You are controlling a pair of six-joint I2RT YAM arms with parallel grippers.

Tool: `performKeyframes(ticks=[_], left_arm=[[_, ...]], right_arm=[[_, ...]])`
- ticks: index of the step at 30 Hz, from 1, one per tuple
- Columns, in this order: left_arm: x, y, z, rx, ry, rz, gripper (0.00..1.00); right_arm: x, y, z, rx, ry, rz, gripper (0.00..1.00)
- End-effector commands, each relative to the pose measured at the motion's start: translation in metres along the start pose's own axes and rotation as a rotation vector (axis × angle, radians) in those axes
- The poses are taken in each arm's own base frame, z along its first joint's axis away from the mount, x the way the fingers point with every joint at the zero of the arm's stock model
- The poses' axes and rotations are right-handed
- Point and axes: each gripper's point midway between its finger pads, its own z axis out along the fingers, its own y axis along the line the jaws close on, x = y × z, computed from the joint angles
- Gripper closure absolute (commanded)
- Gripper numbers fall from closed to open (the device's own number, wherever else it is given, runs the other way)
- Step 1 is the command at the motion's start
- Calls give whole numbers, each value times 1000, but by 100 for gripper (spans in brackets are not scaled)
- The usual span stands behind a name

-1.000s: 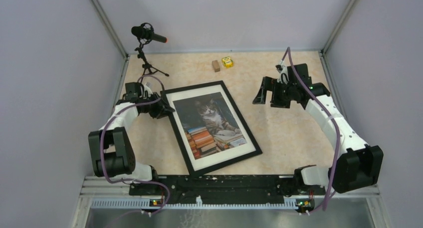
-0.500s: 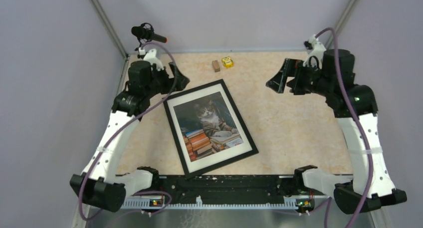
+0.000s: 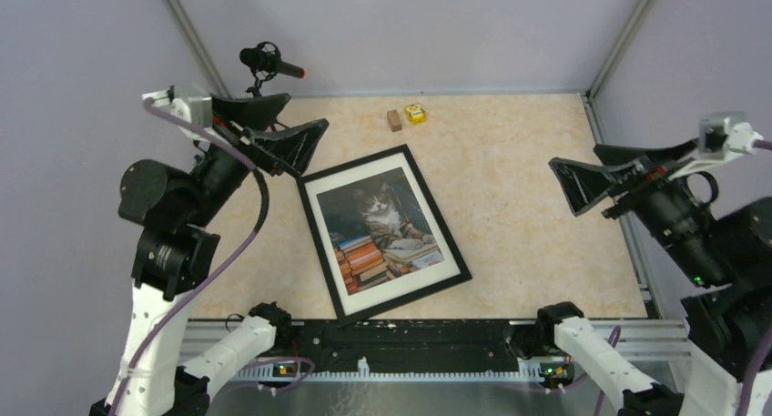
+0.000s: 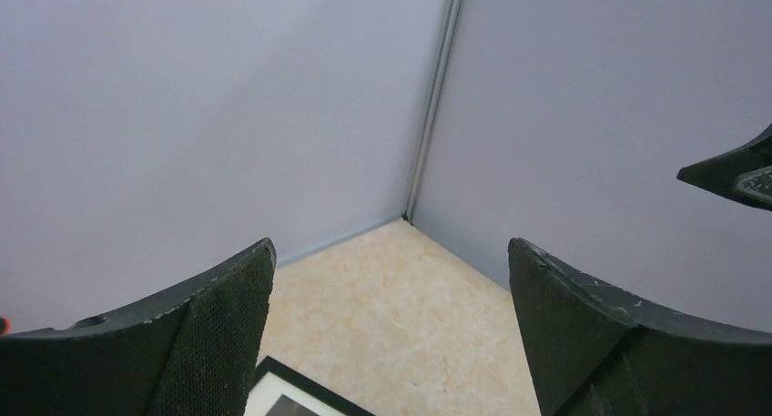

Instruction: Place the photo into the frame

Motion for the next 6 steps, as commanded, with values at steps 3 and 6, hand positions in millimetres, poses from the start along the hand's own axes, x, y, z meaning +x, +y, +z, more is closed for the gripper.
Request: performKeyframes(ticks=[3, 6], left_arm=[[-48, -12, -21, -10, -156, 107, 1], [-48, -8, -19, -28, -162, 91, 1]], right_arm=[[-36, -13, -20, 120, -175, -8, 1], [-38, -14, -25, 134, -172, -20, 1]])
